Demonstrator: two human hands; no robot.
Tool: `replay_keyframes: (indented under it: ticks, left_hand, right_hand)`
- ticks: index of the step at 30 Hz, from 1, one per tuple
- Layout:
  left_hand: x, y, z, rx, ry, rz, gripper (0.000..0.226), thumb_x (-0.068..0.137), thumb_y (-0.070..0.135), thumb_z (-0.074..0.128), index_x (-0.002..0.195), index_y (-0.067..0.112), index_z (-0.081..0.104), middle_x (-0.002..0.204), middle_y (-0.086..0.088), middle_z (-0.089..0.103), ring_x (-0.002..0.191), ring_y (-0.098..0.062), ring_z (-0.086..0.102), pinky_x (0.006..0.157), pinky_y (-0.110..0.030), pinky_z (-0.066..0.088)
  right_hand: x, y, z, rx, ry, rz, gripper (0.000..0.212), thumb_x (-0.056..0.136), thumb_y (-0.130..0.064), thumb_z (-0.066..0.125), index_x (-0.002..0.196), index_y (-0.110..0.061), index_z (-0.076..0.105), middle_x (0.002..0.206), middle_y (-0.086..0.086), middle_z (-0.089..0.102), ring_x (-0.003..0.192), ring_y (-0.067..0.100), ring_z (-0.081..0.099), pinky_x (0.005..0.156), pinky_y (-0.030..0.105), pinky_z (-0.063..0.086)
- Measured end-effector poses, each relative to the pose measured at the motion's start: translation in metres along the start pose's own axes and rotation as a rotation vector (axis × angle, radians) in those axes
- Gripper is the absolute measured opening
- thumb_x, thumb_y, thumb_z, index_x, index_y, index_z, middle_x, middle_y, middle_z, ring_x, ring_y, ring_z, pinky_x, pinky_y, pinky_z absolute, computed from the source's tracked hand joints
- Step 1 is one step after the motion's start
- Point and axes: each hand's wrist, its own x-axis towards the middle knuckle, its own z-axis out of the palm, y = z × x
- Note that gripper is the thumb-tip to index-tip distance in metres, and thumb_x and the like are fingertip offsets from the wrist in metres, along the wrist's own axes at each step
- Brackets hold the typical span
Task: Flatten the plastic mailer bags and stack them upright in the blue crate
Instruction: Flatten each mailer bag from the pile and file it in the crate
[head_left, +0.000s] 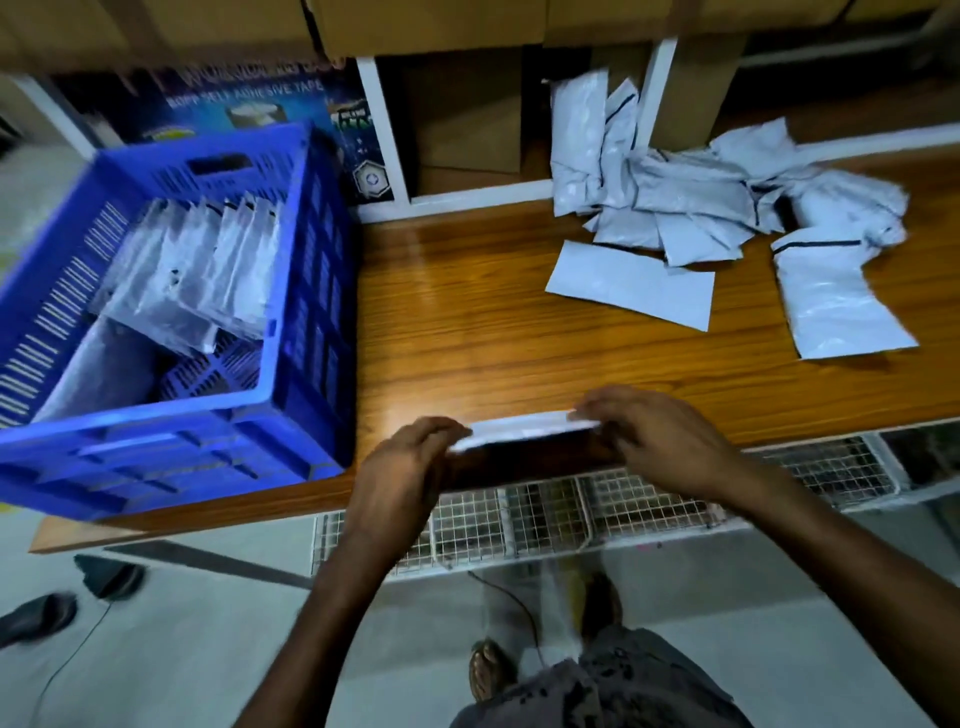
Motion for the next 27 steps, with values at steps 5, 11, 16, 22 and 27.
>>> replay_keyframes:
  ticks: [5, 11, 16, 22, 27]
  left_hand:
    - [0.047, 0.003, -0.015, -0.37, 0.263, -0.302, 0.021, 0.102, 0.03, 0.065, 0.122, 0.029, 0.065, 0.093, 0.009, 0.072, 0.081, -0.004, 0.066, 0.071, -0.031, 0.053]
    - [0.067, -0.017, 0.043, 0.062, 0.117, -0.3, 0.051, 0.105, 0.032, 0.046, 0.153, 0.015, 0.043, 0.148, -0.011, 0.053, 0.132, -0.03, 0.051, 0.105, -0.047, 0.045]
    - [0.066, 0.007, 0.098, 0.204, -0.164, -0.287, 0.061, 0.109, 0.04, 0.021, 0.162, 0.011, 0.026, 0.17, -0.006, 0.022, 0.158, -0.026, 0.015, 0.125, -0.043, 0.02]
    - [0.065, -0.003, 0.106, 0.277, -0.133, -0.296, 0.062, 0.107, 0.046, 0.03, 0.162, 0.018, 0.028, 0.169, -0.002, 0.024, 0.157, -0.023, 0.019, 0.122, -0.041, 0.023]
    - [0.067, -0.01, 0.1, 0.297, -0.203, -0.317, 0.071, 0.103, 0.057, 0.035, 0.165, 0.027, 0.018, 0.171, 0.005, 0.016, 0.158, -0.017, 0.014, 0.122, -0.04, 0.024]
  right_hand:
    - [0.038, 0.005, -0.044, 0.333, 0.173, 0.15, 0.031, 0.094, -0.02, 0.072, 0.126, -0.019, 0.07, 0.124, 0.0, 0.069, 0.108, 0.012, 0.061, 0.085, 0.026, 0.043]
    - [0.067, 0.018, 0.012, -0.127, 0.154, 0.179, 0.065, 0.101, -0.033, 0.057, 0.159, -0.023, 0.029, 0.164, 0.003, 0.031, 0.151, 0.024, 0.028, 0.12, 0.043, 0.023]
    - [0.081, -0.008, 0.082, -0.166, -0.019, 0.058, 0.056, 0.109, -0.038, 0.025, 0.161, -0.017, 0.021, 0.17, 0.003, 0.009, 0.157, 0.021, 0.005, 0.124, 0.049, 0.014]
    - [0.08, 0.014, 0.101, -0.139, 0.007, 0.059, 0.063, 0.107, -0.052, 0.02, 0.163, -0.027, 0.009, 0.171, 0.005, 0.0, 0.157, 0.019, -0.003, 0.127, 0.042, 0.005]
    - [0.08, 0.021, 0.098, -0.123, 0.013, 0.132, 0.075, 0.102, -0.07, 0.018, 0.162, -0.031, -0.005, 0.17, 0.001, -0.012, 0.155, 0.016, -0.016, 0.126, 0.039, -0.005]
